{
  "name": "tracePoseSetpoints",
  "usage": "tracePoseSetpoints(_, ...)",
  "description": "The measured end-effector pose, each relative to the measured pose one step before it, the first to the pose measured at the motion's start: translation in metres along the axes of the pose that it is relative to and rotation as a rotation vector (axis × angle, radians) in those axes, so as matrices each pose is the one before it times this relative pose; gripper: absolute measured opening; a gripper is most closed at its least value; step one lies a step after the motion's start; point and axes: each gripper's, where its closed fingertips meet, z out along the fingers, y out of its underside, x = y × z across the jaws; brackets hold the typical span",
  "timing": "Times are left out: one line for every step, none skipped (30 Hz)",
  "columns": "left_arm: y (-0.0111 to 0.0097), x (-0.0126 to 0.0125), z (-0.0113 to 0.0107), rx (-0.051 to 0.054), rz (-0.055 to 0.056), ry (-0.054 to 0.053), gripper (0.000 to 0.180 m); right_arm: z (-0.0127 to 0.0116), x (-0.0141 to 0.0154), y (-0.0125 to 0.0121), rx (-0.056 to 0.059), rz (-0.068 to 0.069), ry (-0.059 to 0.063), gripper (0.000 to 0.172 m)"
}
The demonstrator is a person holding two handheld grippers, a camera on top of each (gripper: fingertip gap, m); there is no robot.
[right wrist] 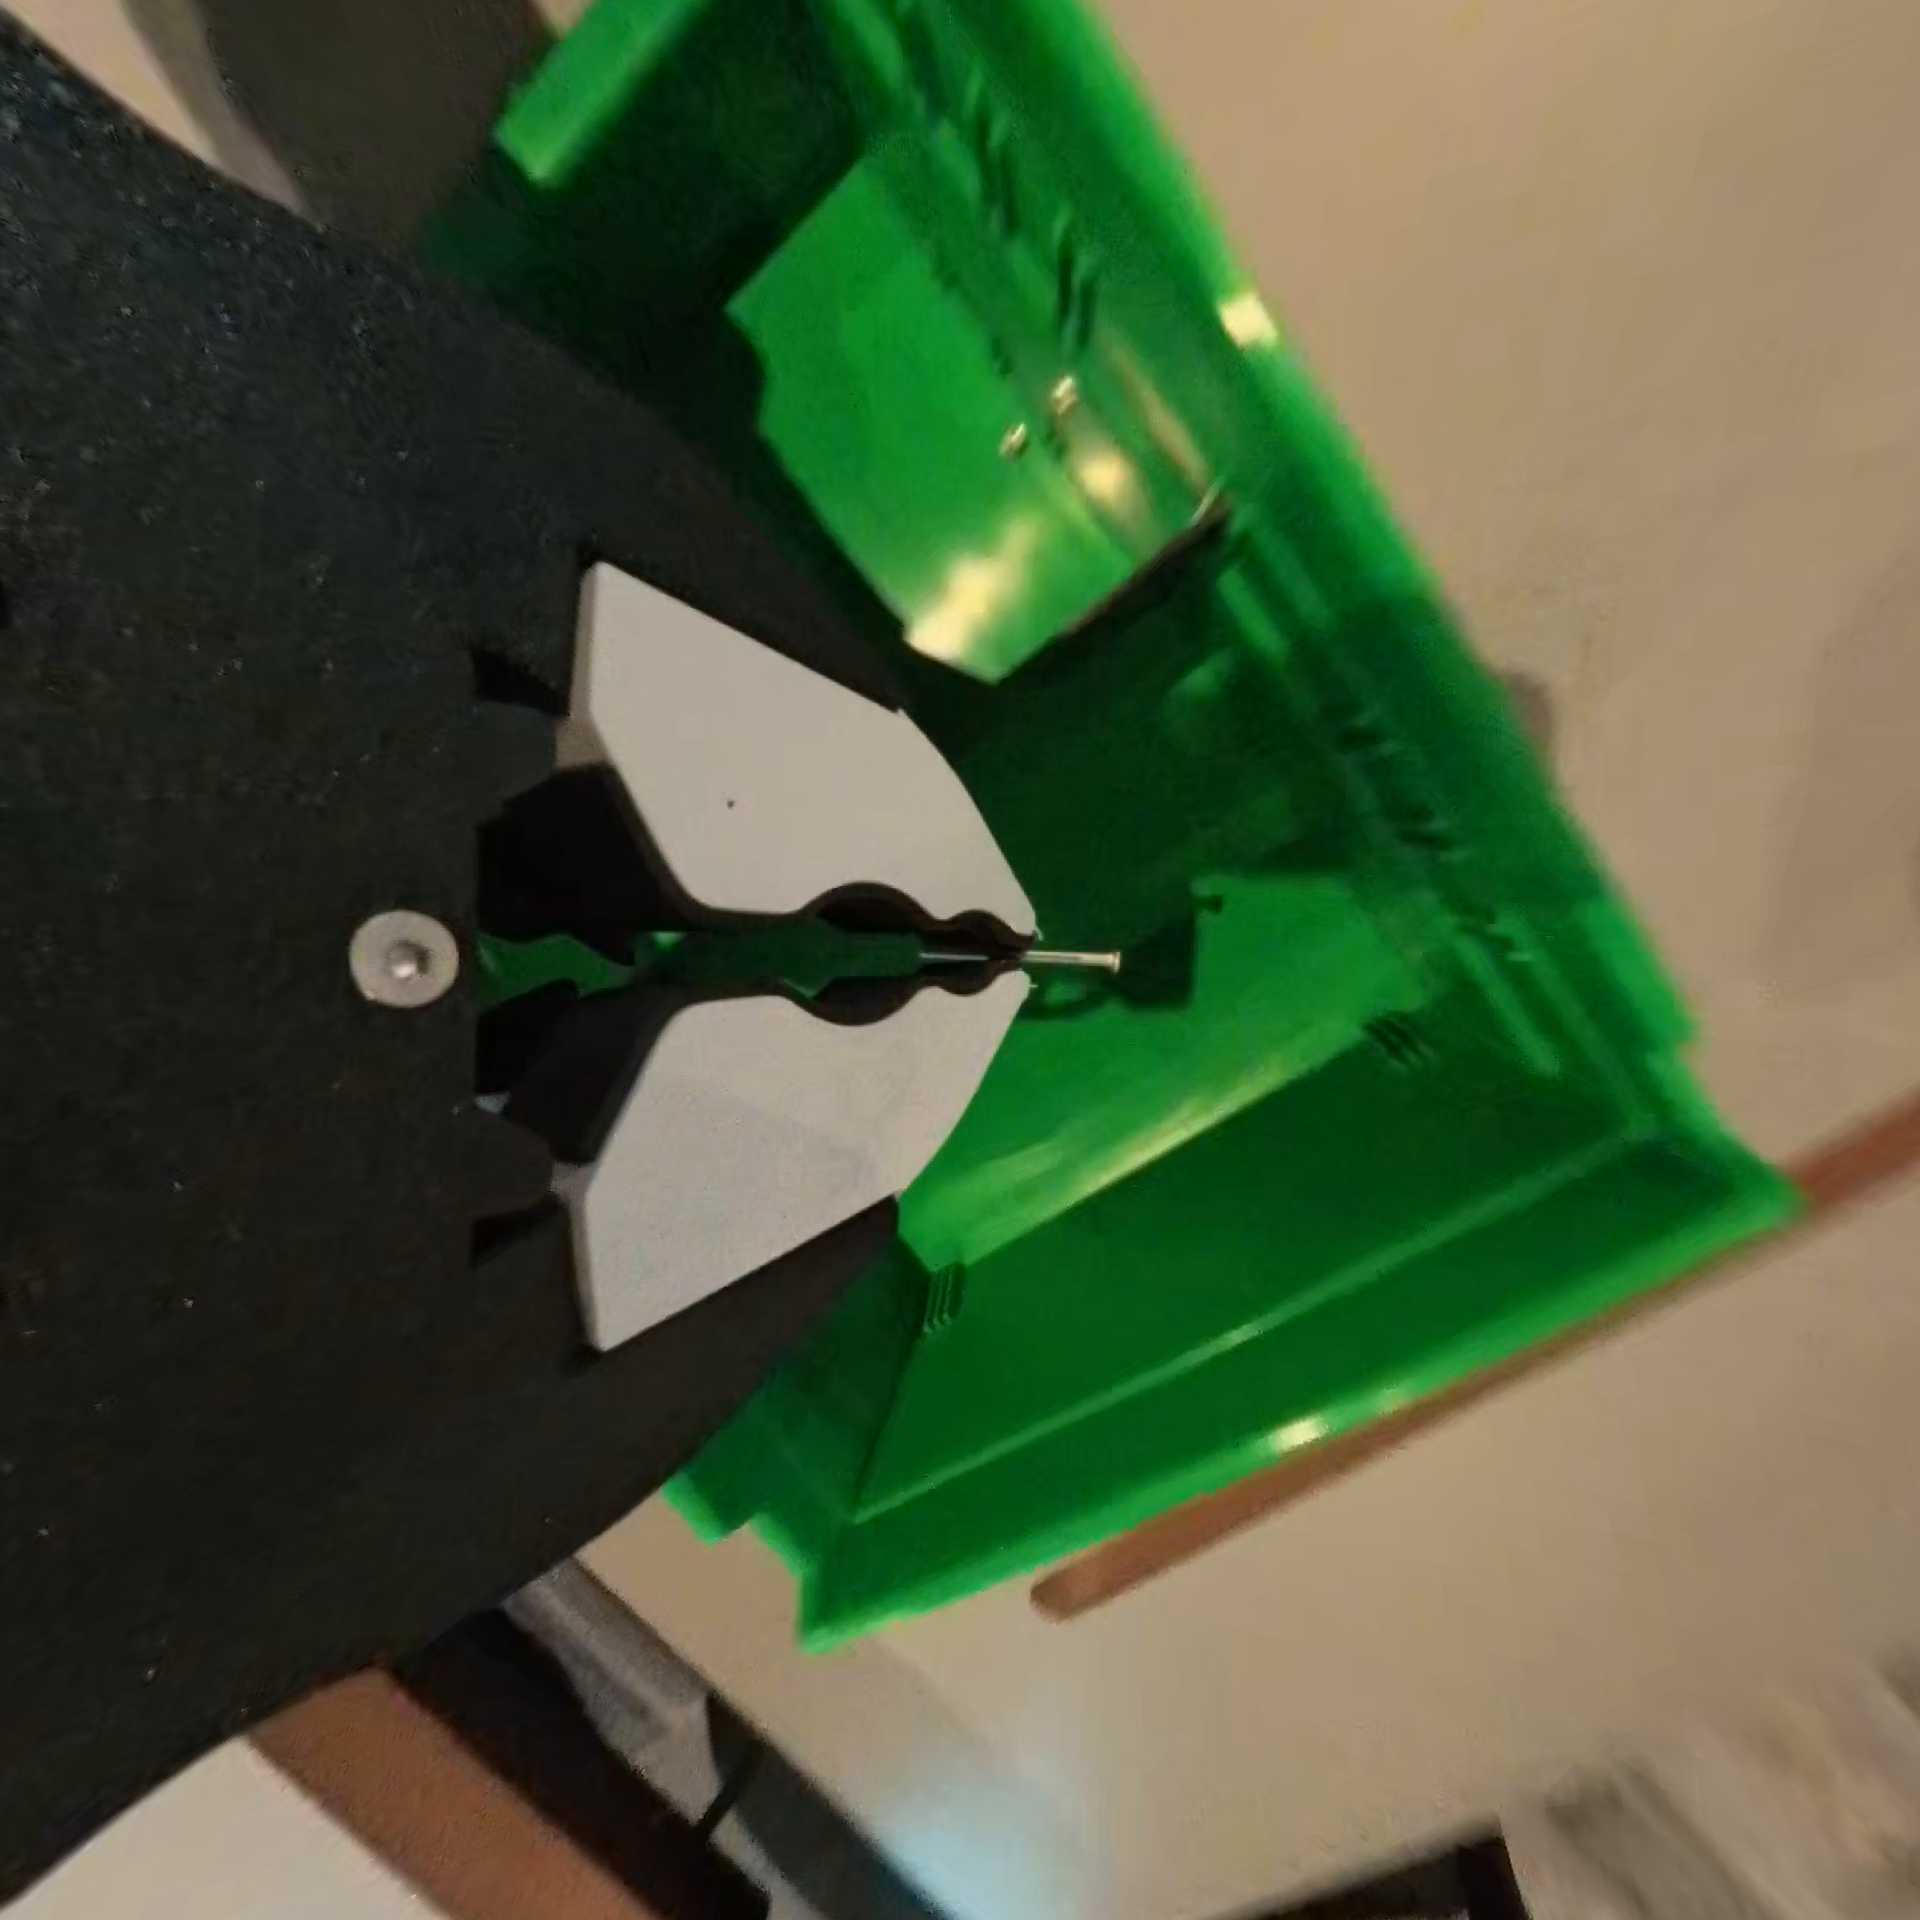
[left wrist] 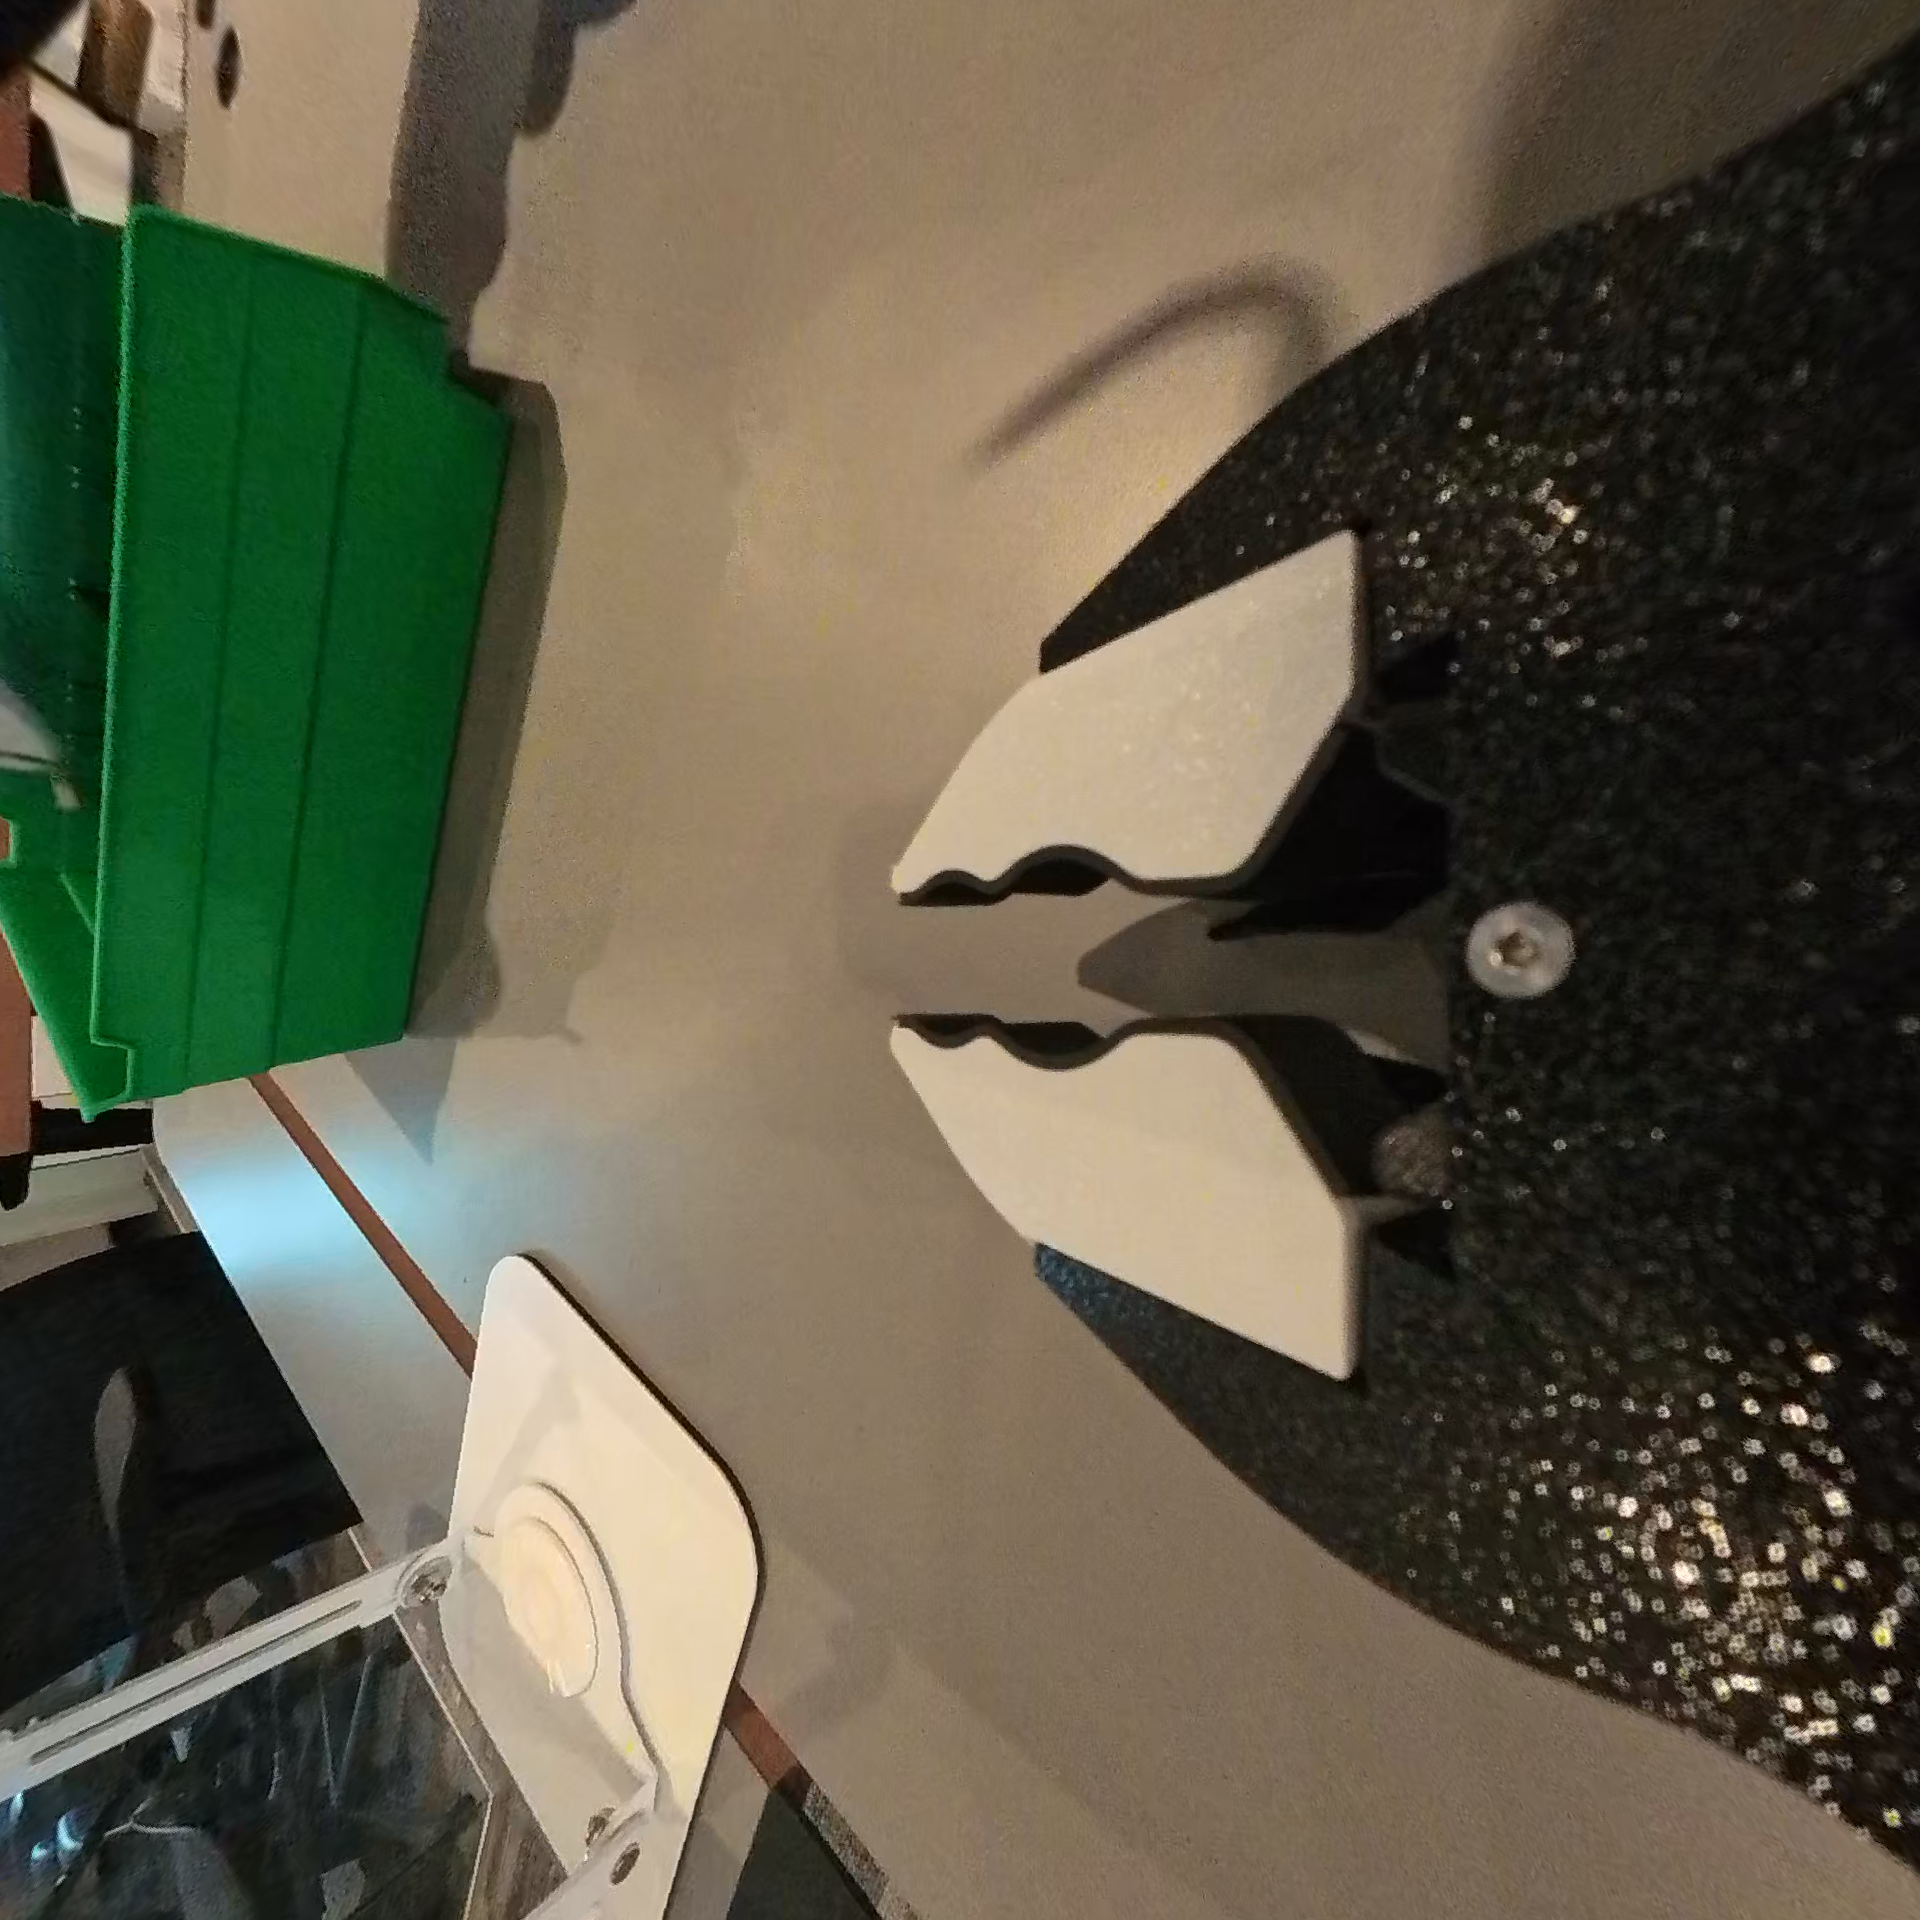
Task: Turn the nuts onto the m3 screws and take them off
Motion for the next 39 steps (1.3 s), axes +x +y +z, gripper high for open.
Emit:
tracePoseSetpoints(0.00015, -0.00003, 0.00013, -0.0010, 0.0010, -0.0005, 0.019, 0.01329, 0.00384, 0.00773, -0.0430, -0.0382, -0.0417, 0.002)
tracePoseSetpoints(0.00003, 0.00015, 0.00004, -0.0006, 0.0015, -0.0001, 0.019, 0.01180, 0.00143, 0.00596, -0.0434, -0.0584, -0.0426, 0.002)
tracePoseSetpoints(0.00015, 0.00023, 0.00006, -0.0008, 0.0017, 0.0006, 0.019, 0.01033, 0.00352, 0.00564, -0.0478, -0.0633, -0.0172, 0.001)
tracePoseSetpoints(0.00020, 0.00022, 0.00013, -0.0016, 0.0015, 0.0008, 0.019, 0.00956, 0.00372, 0.00585, -0.0518, -0.0589, -0.0113, 0.001)
tracePoseSetpoints(0.00023, 0.00026, 0.00008, -0.0017, 0.0015, 0.0004, 0.019, 0.00838, 0.00144, 0.00382, -0.0412, -0.0453, -0.0238, 0.002)
tracePoseSetpoints(0.00015, 0.00006, 0.00015, -0.0012, 0.0016, -0.0004, 0.019, 0.00672, 0.00121, 0.00151, -0.0253, -0.0315, -0.0213, 0.002)
tracePoseSetpoints(0.00016, 0.00017, 0.00005, -0.0009, 0.0015, 0.0000, 0.019, 0.00530, 0.00189, 0.00127, -0.0207, -0.0191, -0.0148, 0.002)
tracePoseSetpoints(0.00002, 0.00022, 0.00007, -0.0006, 0.0012, 0.0010, 0.019, 0.00420, 0.00135, 0.00102, -0.0183, -0.0112, -0.0167, 0.002)
tracePoseSetpoints(0.00000, 0.00023, 0.00002, -0.0002, 0.0005, 0.0010, 0.019, 0.00359, 0.00123, 0.00073, -0.0129, -0.0094, -0.0123, 0.002)
tracePoseSetpoints(0.00002, -0.00004, -0.00007, 0.0001, -0.0001, 0.0000, 0.019, 0.00292, 0.00050, 0.00118, -0.0140, -0.0093, -0.0108, 0.002)
tracePoseSetpoints(-0.00003, 0.00000, 0.00005, 0.0001, -0.0005, 0.0004, 0.019, 0.00220, 0.00010, 0.00158, -0.0160, -0.0071, -0.0108, 0.002)
tracePoseSetpoints(0.00016, -0.00003, 0.00001, -0.0004, -0.0008, 0.0010, 0.019, 0.00165, -0.00005, 0.00099, -0.0111, -0.0070, -0.0068, 0.002)
tracePoseSetpoints(0.00005, 0.00008, 0.00007, -0.0008, -0.0006, 0.0006, 0.019, 0.00125, -0.00032, 0.00056, -0.0065, -0.0061, -0.0063, 0.002)
tracePoseSetpoints(0.00012, 0.00000, 0.00012, -0.0006, -0.0001, 0.0003, 0.019, 0.00102, 0.00000, 0.00052, -0.0057, -0.0026, -0.0031, 0.002)
tracePoseSetpoints(0.00002, 0.00005, 0.00005, -0.0005, 0.0002, 0.0002, 0.019, 0.00085, -0.00057, 0.00037, -0.0046, -0.0020, -0.0042, 0.002)
tracePoseSetpoints(0.00004, 0.00001, -0.00002, -0.0003, 0.0003, 0.0002, 0.019, 0.00083, -0.00069, 0.00052, -0.0047, -0.0026, -0.0042, 0.002)
tracePoseSetpoints(-0.00002, 0.00002, 0.00001, 0.0001, 0.0001, 0.0002, 0.019, 0.00095, -0.00061, 0.00055, -0.0057, -0.0013, -0.0018, 0.002)
tracePoseSetpoints(-0.00001, 0.00004, -0.00009, 0.0004, 0.0000, 0.0000, 0.019, 0.00118, -0.00077, 0.00047, -0.0052, 0.0001, -0.0021, 0.002)
tracePoseSetpoints(-0.00001, 0.00002, -0.00005, 0.0004, -0.0001, 0.0004, 0.019, 0.00068, -0.00012, 0.00006, -0.0014, 0.0022, 0.0018, 0.002)
tracePoseSetpoints(-0.00005, -0.00001, 0.00006, 0.0003, -0.0003, 0.0005, 0.019, -0.00017, 0.00015, -0.00013, 0.0015, 0.0063, 0.0027, 0.002)
tracePoseSetpoints(0.00000, 0.00000, -0.00006, 0.0003, -0.0002, 0.0002, 0.019, -0.00007, 0.00041, -0.00019, 0.0033, 0.0122, 0.0029, 0.002)
tracePoseSetpoints(-0.00003, 0.00003, 0.00001, 0.0002, 0.0000, 0.0003, 0.019, -0.00011, 0.00033, 0.00065, -0.0005, 0.0133, 0.0016, 0.003)
tracePoseSetpoints(-0.00001, 0.00008, -0.00003, 0.0002, 0.0003, 0.0001, 0.019, -0.00066, 0.00145, 0.00233, -0.0103, 0.0149, 0.0088, 0.007)
tracePoseSetpoints(0.00002, -0.00008, -0.00007, 0.0002, 0.0003, -0.0001, 0.019, -0.00156, -0.00038, 0.00271, -0.0091, 0.0140, -0.0039, 0.012)
tracePoseSetpoints(-0.00002, -0.00010, 0.00001, 0.0001, 0.0002, -0.0006, 0.019, -0.00266, -0.00034, 0.00202, -0.0003, 0.0196, -0.0037, 0.015)
tracePoseSetpoints(-0.00003, -0.00002, 0.00002, 0.0002, 0.0000, -0.0001, 0.019, -0.00400, 0.00112, 0.00128, 0.0085, 0.0227, 0.0073, 0.017)
tracePoseSetpoints(-0.00002, 0.00008, 0.00001, 0.0002, -0.0003, 0.0005, 0.019, -0.00562, 0.00149, 0.00103, 0.0149, 0.0225, 0.0134, 0.017)
tracePoseSetpoints(0.00003, -0.00002, -0.00004, 0.0000, -0.0005, 0.0006, 0.019, -0.00720, 0.00123, -0.00002, 0.0246, 0.0207, 0.0159, 0.017)
tracePoseSetpoints(0.00000, 0.00001, 0.00004, -0.0001, -0.0004, 0.0006, 0.019, -0.00895, 0.00081, -0.00124, 0.0332, 0.0215, 0.0184, 0.016)
tracePoseSetpoints(0.00000, 0.00000, 0.00000, 0.0000, 0.0000, 0.0000, 0.019, -0.01094, 0.00004, -0.00237, 0.0363, 0.0267, 0.0221, 0.014)
tracePoseSetpoints(-0.00003, -0.00003, 0.00008, 0.0000, 0.0003, -0.0005, 0.019, -0.01287, -0.00031, -0.00386, 0.0379, 0.0336, 0.0307, 0.007)
tracePoseSetpoints(0.00000, -0.00004, 0.00006, -0.0003, 0.0004, -0.0004, 0.019, -0.01454, -0.00120, -0.00601, 0.0446, 0.0413, 0.0397, 0.002)
tracePoseSetpoints(0.00003, -0.00005, 0.00004, -0.0006, 0.0006, -0.0004, 0.019, -0.01569, -0.00531, -0.00933, 0.0575, 0.0385, 0.0293, 0.000)
tracePoseSetpoints(0.00008, -0.00004, 0.00017, -0.0005, 0.0008, -0.0006, 0.019, -0.01606, -0.01002, -0.01264, 0.0721, 0.0369, 0.0167, 0.000)
tracePoseSetpoints(-0.00003, -0.00008, 0.00014, -0.0003, 0.0010, -0.0008, 0.019, -0.01534, -0.01483, -0.01527, 0.0824, 0.0342, 0.0037, 0.000)
tracePoseSetpoints(-0.00004, 0.00004, 0.00011, -0.0002, 0.0010, -0.0005, 0.019, -0.01326, -0.02034, -0.01652, 0.0853, 0.0259, -0.0167, 0.000)
tracePoseSetpoints(-0.00002, -0.00006, 0.00013, -0.0004, 0.0009, -0.0007, 0.018, -0.01005, -0.02441, -0.01629, 0.0830, 0.0212, -0.0277, 0.000)
tracePoseSetpoints(0.00000, -0.00001, 0.00008, -0.0005, 0.0010, -0.0009, 0.018, -0.00591, -0.02690, -0.01607, 0.0830, 0.0243, -0.0310, 0.000)
tracePoseSetpoints(0.00005, -0.00009, 0.00025, -0.0005, 0.0010, -0.0012, 0.018, -0.00147, -0.03022, -0.01463, 0.0797, 0.0217, -0.0464, 0.001)
